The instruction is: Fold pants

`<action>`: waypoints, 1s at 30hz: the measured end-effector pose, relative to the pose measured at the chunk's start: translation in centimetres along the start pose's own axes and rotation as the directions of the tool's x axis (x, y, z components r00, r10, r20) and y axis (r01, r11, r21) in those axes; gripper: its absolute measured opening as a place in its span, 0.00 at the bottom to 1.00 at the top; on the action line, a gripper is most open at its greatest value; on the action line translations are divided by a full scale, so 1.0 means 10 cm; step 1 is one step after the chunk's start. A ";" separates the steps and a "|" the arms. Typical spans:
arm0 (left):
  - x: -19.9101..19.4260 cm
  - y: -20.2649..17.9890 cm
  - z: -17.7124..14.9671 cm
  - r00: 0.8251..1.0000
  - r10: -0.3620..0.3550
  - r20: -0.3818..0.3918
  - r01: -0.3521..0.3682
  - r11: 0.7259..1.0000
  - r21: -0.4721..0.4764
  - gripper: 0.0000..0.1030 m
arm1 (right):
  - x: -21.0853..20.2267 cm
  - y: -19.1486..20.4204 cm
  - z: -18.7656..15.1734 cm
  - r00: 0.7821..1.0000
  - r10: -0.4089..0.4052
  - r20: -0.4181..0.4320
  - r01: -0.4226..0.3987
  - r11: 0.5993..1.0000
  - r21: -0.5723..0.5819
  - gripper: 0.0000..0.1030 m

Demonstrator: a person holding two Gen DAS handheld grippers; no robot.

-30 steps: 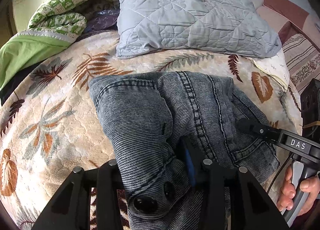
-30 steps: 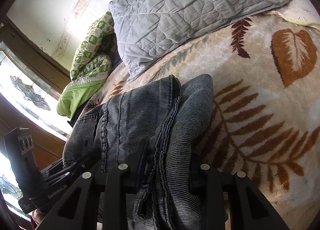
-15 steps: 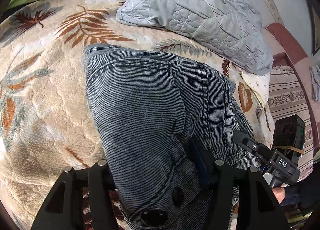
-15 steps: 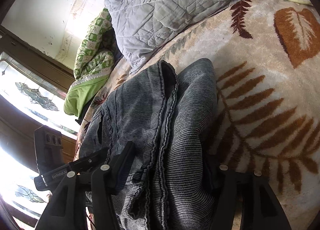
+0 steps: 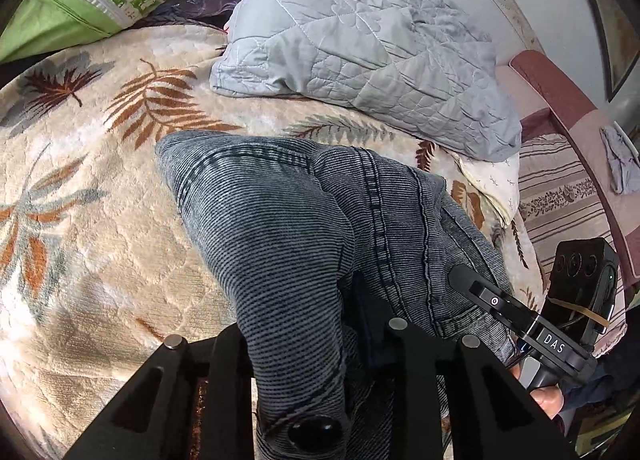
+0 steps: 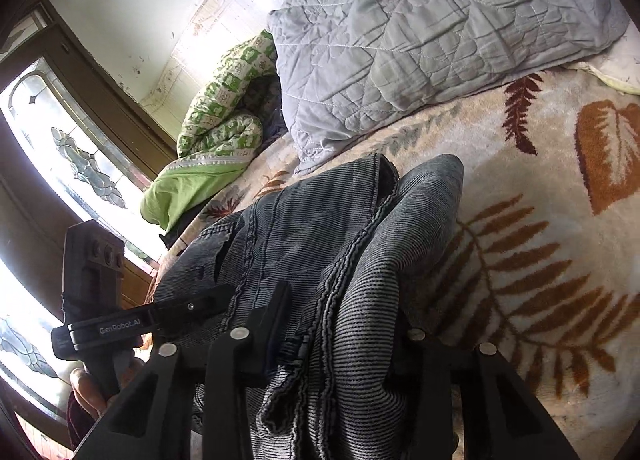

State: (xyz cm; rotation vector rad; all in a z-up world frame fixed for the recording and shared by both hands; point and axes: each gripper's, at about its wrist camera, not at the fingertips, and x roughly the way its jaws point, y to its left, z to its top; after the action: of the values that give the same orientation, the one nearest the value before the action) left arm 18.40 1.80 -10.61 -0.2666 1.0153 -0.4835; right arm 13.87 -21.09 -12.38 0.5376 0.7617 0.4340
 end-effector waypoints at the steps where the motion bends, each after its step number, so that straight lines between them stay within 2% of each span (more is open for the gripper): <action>1: -0.02 -0.03 0.00 1.000 0.011 0.005 -0.011 1.000 0.004 0.28 | -0.02 0.01 0.00 1.000 0.007 0.008 -0.007 1.000 0.002 0.38; 9: -0.30 -0.23 0.01 0.995 0.027 0.092 -0.034 0.997 0.074 0.28 | -0.27 0.13 0.04 0.993 0.053 0.106 -0.050 0.998 -0.023 0.38; 12: -0.18 -0.17 0.01 0.997 0.041 0.062 -0.045 0.997 0.056 0.29 | -0.25 0.12 0.03 0.994 0.042 0.097 -0.041 0.999 -0.018 0.38; 17: 0.16 -0.01 -0.06 0.994 0.107 -0.028 -0.107 0.994 0.032 0.32 | -0.01 -0.02 -0.03 1.000 -0.026 -0.007 0.026 0.999 0.037 0.38; 20: 0.27 0.06 -0.08 0.989 0.139 -0.048 -0.138 0.990 0.021 0.52 | 0.12 -0.17 -0.07 0.996 -0.055 -0.068 0.061 0.994 0.094 0.38; 22: 0.31 0.09 -0.09 0.984 0.173 -0.052 -0.173 0.985 0.008 0.69 | 0.17 -0.28 -0.09 0.993 -0.058 -0.102 0.072 0.987 0.143 0.47; 24: 0.32 0.12 -0.11 0.983 0.172 -0.062 -0.173 0.985 -0.009 0.73 | 0.20 -0.37 -0.11 0.992 -0.057 -0.109 0.076 0.981 0.177 0.54; 27: 0.33 0.20 -0.10 0.980 0.178 -0.083 -0.182 0.982 -0.045 0.83 | 0.22 -0.38 -0.11 0.993 -0.053 -0.108 0.071 0.983 0.170 0.55; 30: 0.30 0.20 -0.11 0.978 0.191 -0.089 -0.196 0.979 -0.059 0.84 | 0.21 -0.36 -0.12 0.992 -0.073 -0.105 0.088 0.984 0.154 0.56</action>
State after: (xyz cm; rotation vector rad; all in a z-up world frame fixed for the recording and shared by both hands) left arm 19.27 2.02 -14.24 -0.2067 1.1277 -0.2853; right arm 14.99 -22.37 -16.33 0.6350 0.9158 0.3283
